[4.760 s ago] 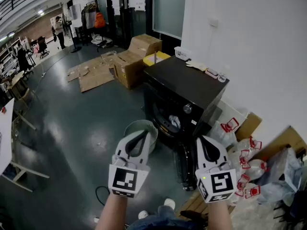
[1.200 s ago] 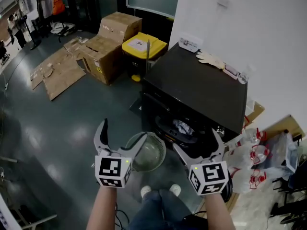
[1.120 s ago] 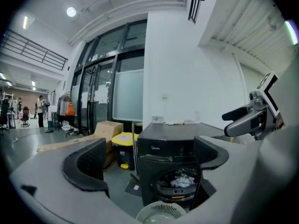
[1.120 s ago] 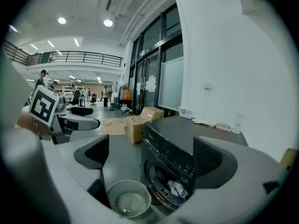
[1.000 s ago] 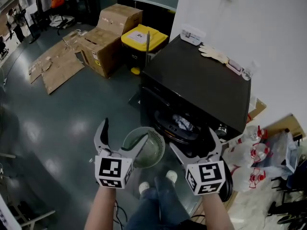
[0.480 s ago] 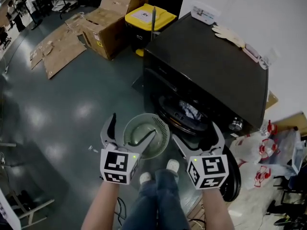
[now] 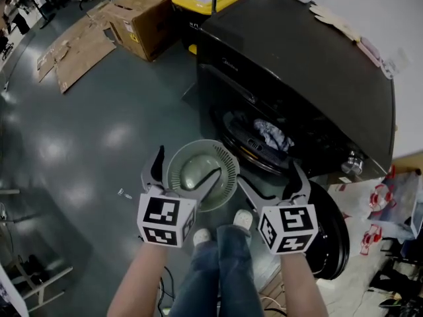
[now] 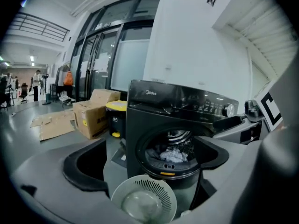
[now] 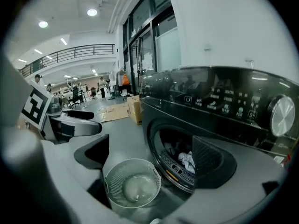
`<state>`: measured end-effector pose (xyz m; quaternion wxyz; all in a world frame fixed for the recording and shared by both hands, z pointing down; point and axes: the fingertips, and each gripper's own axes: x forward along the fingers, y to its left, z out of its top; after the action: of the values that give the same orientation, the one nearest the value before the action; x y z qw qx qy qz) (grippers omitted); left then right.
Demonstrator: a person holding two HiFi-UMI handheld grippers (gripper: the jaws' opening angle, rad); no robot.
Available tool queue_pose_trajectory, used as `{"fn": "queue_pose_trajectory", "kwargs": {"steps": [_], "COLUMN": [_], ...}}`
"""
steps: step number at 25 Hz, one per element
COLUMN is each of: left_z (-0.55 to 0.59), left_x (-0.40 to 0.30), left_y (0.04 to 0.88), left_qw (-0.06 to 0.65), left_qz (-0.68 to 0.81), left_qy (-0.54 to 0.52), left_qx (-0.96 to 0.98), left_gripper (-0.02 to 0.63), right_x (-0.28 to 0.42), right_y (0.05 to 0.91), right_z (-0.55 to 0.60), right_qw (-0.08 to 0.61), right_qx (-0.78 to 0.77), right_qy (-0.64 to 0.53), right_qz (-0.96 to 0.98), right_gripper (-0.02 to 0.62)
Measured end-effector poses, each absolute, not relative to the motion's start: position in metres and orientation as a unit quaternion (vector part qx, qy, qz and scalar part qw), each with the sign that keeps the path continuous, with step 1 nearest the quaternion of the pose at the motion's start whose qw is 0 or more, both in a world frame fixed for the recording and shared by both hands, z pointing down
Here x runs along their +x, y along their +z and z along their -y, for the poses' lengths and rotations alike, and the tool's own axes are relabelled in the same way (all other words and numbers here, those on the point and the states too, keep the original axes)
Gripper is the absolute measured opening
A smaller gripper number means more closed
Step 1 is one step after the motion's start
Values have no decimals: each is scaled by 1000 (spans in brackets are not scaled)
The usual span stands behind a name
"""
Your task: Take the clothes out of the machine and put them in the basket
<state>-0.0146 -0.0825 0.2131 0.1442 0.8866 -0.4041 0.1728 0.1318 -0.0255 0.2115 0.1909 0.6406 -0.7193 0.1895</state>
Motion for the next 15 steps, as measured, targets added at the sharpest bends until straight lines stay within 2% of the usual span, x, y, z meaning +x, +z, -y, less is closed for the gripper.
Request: {"fn": "queue_pose_trajectory", "kwargs": {"steps": [15], "left_z": [80], "left_x": [2], "left_y": [333], "left_qw": [173], "left_qz": [379], "left_qy": [215], "left_qx": [883], "left_gripper": [563], "right_x": [144], "right_y": [331], "right_z": [23], "right_qw": [210], "right_qx": [643], "right_qy": [227], "right_qz": [701], "right_gripper": [546]}}
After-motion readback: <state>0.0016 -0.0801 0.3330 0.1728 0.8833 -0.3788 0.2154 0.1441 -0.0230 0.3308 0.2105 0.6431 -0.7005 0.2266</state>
